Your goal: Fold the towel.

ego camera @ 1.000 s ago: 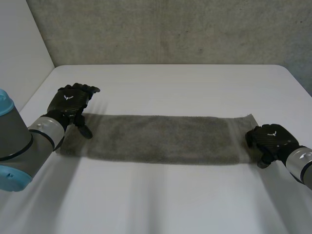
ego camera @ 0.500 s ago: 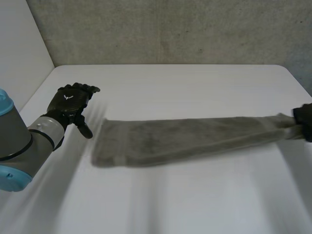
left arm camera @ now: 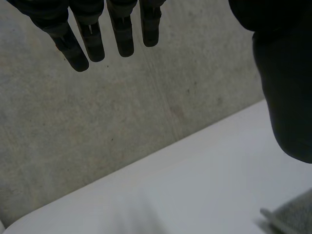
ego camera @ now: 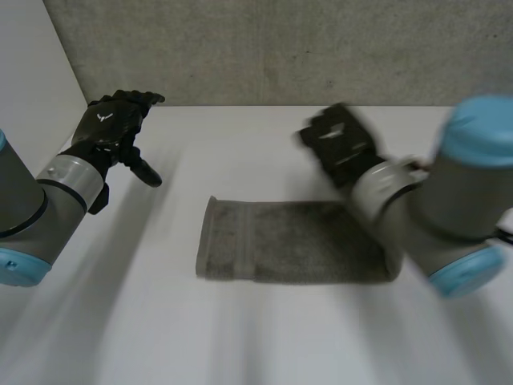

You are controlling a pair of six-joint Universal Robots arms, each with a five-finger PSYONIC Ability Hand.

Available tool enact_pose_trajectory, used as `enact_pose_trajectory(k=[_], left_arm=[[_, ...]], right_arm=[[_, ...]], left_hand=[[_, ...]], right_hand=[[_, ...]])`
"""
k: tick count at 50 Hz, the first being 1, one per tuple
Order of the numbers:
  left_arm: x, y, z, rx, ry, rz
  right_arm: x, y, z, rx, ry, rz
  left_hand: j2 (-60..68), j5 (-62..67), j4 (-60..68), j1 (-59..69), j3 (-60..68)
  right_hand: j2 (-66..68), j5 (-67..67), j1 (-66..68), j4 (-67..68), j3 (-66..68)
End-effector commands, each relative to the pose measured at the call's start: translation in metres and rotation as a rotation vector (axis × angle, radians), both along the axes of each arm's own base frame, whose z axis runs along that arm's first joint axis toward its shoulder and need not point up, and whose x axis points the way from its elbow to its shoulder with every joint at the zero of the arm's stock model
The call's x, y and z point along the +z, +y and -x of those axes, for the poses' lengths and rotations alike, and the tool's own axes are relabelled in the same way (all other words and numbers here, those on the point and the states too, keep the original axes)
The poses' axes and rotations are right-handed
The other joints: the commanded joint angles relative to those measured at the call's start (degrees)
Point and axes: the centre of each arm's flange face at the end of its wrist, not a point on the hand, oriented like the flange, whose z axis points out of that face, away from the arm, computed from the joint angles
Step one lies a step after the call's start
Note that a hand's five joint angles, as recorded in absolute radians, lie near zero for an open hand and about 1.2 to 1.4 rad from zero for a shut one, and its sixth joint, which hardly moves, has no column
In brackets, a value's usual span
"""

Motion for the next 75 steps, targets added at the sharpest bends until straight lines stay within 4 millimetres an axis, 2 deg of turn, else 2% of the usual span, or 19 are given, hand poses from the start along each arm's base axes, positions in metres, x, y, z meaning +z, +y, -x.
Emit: enact_pose_trajectory(k=[1,5,7,13,15,20,29,35,40,42,43,44,51,53,60,64,67,69,75], left_arm=[[0.001,0.005,0.004,-0.013,0.025,-0.011],[0.0,0.008,0.007,-0.024,0.024,-0.015],[0.0,0.01,0.009,-0.03,0.023,-0.013],[-0.001,0.01,0.011,-0.034,0.02,-0.016],[-0.001,0.013,0.015,-0.05,0.019,-0.014],[-0.005,0.019,0.023,-0.077,0.017,-0.023],[-0.013,0.026,0.032,-0.105,0.006,-0.044],[-0.017,0.025,0.032,-0.106,0.003,-0.052],[-0.019,0.027,0.034,-0.111,0.0,-0.058],[-0.019,0.029,0.036,-0.117,0.001,-0.058],[-0.019,0.029,0.036,-0.117,0.001,-0.058],[-0.019,0.03,0.036,-0.117,-0.001,-0.061],[-0.017,0.031,0.035,-0.117,0.002,-0.055],[-0.015,0.031,0.035,-0.117,0.004,-0.05],[-0.013,0.03,0.034,-0.112,0.006,-0.044],[-0.007,0.026,0.03,-0.09,0.012,-0.027],[-0.003,0.025,0.028,-0.077,0.016,-0.016],[0.003,0.022,0.021,-0.039,0.022,-0.002],[0.011,0.018,0.01,0.022,0.037,0.015]], right_arm=[[-0.067,0.08,-0.075,0.275,0.071,-0.104],[-0.089,0.09,-0.081,0.3,0.106,-0.141],[-0.091,0.088,-0.08,0.287,0.1,-0.156],[-0.071,0.086,-0.071,0.269,0.022,-0.191],[-0.044,0.061,-0.042,0.164,-0.091,-0.23],[-0.032,0.038,0.002,0.025,-0.167,-0.289],[-0.083,0.029,0.075,-0.159,-0.025,-0.441],[-0.097,0.028,0.089,-0.155,0.012,-0.472],[-0.104,0.025,0.092,-0.14,0.018,-0.495],[-0.111,0.02,0.093,-0.155,0.024,-0.507],[-0.111,0.02,0.093,-0.155,0.024,-0.507],[-0.109,0.019,0.092,-0.157,0.015,-0.498],[-0.078,0.013,0.085,-0.135,-0.029,-0.357],[-0.053,0.021,0.064,-0.064,-0.056,-0.28],[-0.03,0.043,0.007,0.12,-0.156,-0.267],[-0.036,0.061,-0.045,0.271,-0.164,-0.279],[-0.042,0.07,-0.062,0.322,-0.157,-0.284],[-0.062,0.08,-0.085,0.381,-0.127,-0.325],[-0.095,0.09,-0.098,0.416,-0.06,-0.428]], left_hand=[[-4.5,-12.5,-4.7,-5.0,-3.7],[-4.5,-12.5,-4.7,-5.0,-3.7],[-4.5,-12.5,-4.7,-5.0,-3.7],[-4.5,-12.5,-4.7,-5.0,-3.7],[-4.5,-12.5,-4.7,-5.0,-3.7],[-4.5,-12.5,-4.7,-5.0,-3.7],[-4.5,-12.5,-4.7,-5.0,-3.7],[-4.4,-12.3,-4.5,-4.8,-3.6],[-4.4,-12.3,-4.5,-4.8,-3.6],[-4.4,-12.3,-4.5,-4.8,-3.6],[-4.4,-12.3,-4.5,-4.8,-3.6],[-4.4,-12.3,-4.5,-4.8,-3.6],[-4.4,-12.3,-4.5,-4.8,-3.6],[-4.4,-12.3,-4.5,-4.8,-3.6],[-4.5,-12.5,-4.7,-5.0,-3.7],[-4.4,-12.3,-4.5,-4.8,-3.6],[-4.4,-12.3,-4.5,-4.8,-3.6],[-4.4,-12.3,-4.5,-4.8,-3.6],[-4.4,-12.3,-4.5,-4.8,-3.6]], right_hand=[[4.3,3.3,4.0,2.9,2.6],[2.0,1.0,1.7,0.6,0.3],[-65.7,-66.7,-66.0,-67.1,-67.4],[-65.7,-66.7,-66.0,-67.1,-67.4],[-65.7,-66.7,-66.0,-67.1,-67.4],[-65.7,-66.7,-66.0,-67.1,-67.4],[-65.0,-66.0,-65.3,-66.4,-66.7],[-55.5,-56.5,-55.9,-56.9,-57.3],[-39.9,-40.8,-40.2,-41.3,-41.6],[-10.0,-10.9,-10.3,-11.4,-11.7],[-9.8,-10.7,-10.1,-11.2,-11.5],[4.1,3.2,3.8,2.7,2.4],[4.3,3.3,4.0,2.9,2.6],[4.3,3.3,4.0,2.9,2.6],[4.3,3.3,4.0,2.9,2.6],[4.3,3.3,4.0,2.9,2.6],[4.3,3.3,4.0,2.9,2.6],[4.3,3.3,4.0,2.9,2.6],[4.3,3.3,4.0,2.9,2.6]])
